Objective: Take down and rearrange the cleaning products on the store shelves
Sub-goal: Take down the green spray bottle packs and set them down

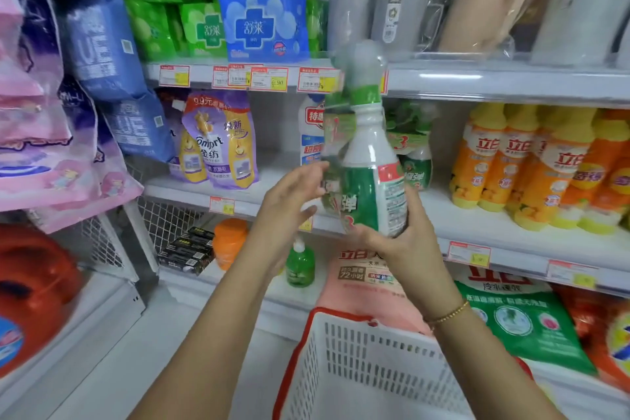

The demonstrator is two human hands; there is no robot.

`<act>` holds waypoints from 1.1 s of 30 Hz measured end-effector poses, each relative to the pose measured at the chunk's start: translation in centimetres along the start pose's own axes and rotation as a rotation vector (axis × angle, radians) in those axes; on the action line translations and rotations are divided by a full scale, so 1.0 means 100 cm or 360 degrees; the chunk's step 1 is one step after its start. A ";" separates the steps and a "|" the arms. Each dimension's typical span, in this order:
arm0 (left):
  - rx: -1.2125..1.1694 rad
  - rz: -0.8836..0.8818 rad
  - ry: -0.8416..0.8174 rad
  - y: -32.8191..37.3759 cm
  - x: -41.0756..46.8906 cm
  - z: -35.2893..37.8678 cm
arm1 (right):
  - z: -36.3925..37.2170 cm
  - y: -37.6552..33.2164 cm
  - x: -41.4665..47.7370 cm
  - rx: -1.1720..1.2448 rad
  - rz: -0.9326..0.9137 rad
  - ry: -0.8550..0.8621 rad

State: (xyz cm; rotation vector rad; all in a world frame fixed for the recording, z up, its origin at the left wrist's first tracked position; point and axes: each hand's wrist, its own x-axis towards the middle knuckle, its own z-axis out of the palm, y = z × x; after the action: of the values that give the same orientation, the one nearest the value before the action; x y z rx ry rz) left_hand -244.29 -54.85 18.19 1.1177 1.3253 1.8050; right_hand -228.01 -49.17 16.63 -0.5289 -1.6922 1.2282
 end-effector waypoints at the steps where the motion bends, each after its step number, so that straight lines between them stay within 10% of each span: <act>1: -0.0015 -0.0065 0.0043 -0.004 0.005 -0.008 | -0.003 0.000 -0.002 0.0293 0.0174 -0.0095; 7: -0.0182 -0.0584 -0.0104 -0.011 0.018 -0.041 | -0.010 0.008 -0.012 0.1151 0.0759 -0.0426; 14: -0.0355 -0.0672 -0.0248 -0.003 0.022 -0.071 | -0.004 -0.004 -0.003 0.0935 0.1015 -0.0472; 25: 0.0403 -0.0563 0.0078 0.015 0.021 -0.124 | 0.037 0.058 0.014 0.0896 0.1014 -0.0737; 33: 0.0702 -0.0618 0.0178 -0.080 -0.019 -0.165 | 0.070 0.165 0.019 -0.0439 0.0627 -0.0751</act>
State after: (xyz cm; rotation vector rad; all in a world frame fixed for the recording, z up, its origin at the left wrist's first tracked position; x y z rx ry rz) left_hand -258.17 -61.07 7.86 0.8960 1.9205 1.3421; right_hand -237.90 -44.45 2.29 -0.8150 -2.2519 1.4898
